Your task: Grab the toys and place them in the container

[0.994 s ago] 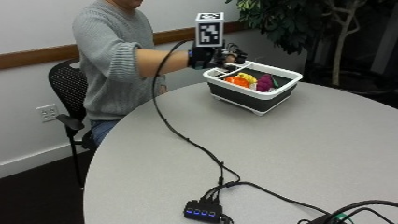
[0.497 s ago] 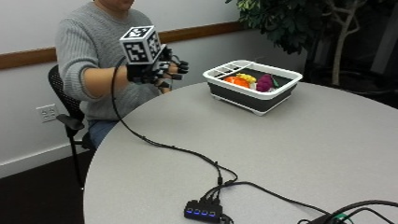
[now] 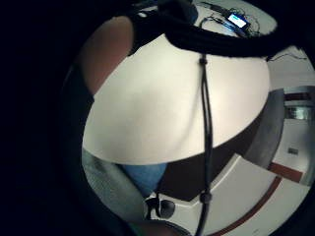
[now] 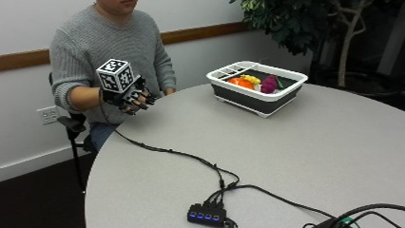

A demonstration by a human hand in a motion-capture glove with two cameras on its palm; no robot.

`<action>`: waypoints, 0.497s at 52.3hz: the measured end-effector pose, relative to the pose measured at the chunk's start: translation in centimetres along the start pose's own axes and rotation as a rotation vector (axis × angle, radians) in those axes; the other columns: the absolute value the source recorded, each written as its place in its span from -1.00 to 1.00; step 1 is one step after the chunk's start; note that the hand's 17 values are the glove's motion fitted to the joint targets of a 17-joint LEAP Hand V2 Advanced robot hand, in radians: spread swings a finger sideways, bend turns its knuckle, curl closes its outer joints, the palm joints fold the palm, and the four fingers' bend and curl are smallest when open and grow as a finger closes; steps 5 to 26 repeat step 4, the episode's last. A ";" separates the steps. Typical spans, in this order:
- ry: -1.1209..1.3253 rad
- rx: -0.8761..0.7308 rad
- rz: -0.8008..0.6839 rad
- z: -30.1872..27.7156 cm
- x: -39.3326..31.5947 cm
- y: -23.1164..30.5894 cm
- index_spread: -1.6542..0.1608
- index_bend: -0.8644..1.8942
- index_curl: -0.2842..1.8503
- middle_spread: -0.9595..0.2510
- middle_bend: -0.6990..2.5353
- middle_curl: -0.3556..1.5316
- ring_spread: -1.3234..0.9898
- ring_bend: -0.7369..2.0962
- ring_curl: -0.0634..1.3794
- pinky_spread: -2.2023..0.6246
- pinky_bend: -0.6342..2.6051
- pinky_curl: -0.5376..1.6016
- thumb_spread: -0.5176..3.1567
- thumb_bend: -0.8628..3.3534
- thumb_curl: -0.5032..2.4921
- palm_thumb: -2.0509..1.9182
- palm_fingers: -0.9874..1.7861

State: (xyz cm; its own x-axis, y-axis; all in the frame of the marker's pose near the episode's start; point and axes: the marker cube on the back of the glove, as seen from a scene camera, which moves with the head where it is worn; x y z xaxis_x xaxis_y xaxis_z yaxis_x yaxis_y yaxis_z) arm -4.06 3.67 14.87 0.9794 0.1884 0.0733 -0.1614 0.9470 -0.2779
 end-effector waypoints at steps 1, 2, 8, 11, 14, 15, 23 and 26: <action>0.008 0.004 0.001 0.0 0.1 0.0 0.43 -0.24 -0.38 0.37 -0.47 -0.32 0.06 -0.36 -0.50 0.60 -0.20 -0.20 -0.06 -0.63 -0.60 -0.03 -0.35; 0.015 0.007 0.002 -0.1 0.1 0.0 0.43 -0.24 -0.38 0.37 -0.47 -0.32 0.06 -0.36 -0.50 0.60 -0.20 -0.20 -0.06 -0.63 -0.60 -0.03 -0.35; 0.023 0.010 0.005 -0.1 0.2 0.0 0.43 -0.24 -0.38 0.37 -0.47 -0.32 0.06 -0.36 -0.51 0.60 -0.20 -0.20 -0.06 -0.63 -0.60 -0.03 -0.35; 0.023 0.010 0.005 -0.1 0.2 0.0 0.43 -0.24 -0.38 0.37 -0.47 -0.32 0.06 -0.36 -0.51 0.60 -0.20 -0.20 -0.06 -0.63 -0.60 -0.03 -0.35; 0.023 0.010 0.005 -0.1 0.2 0.0 0.43 -0.24 -0.38 0.37 -0.47 -0.32 0.06 -0.36 -0.51 0.60 -0.20 -0.20 -0.06 -0.63 -0.60 -0.03 -0.35; 0.023 0.010 0.005 -0.1 0.2 0.0 0.43 -0.24 -0.38 0.37 -0.47 -0.32 0.06 -0.36 -0.51 0.60 -0.20 -0.20 -0.06 -0.63 -0.60 -0.03 -0.35; 0.023 0.010 0.005 -0.1 0.2 0.0 0.43 -0.24 -0.38 0.37 -0.47 -0.32 0.06 -0.36 -0.51 0.60 -0.20 -0.20 -0.06 -0.63 -0.60 -0.03 -0.35; 0.023 0.010 0.005 -0.1 0.2 0.0 0.43 -0.24 -0.38 0.37 -0.47 -0.32 0.06 -0.36 -0.51 0.60 -0.20 -0.20 -0.06 -0.63 -0.60 -0.03 -0.35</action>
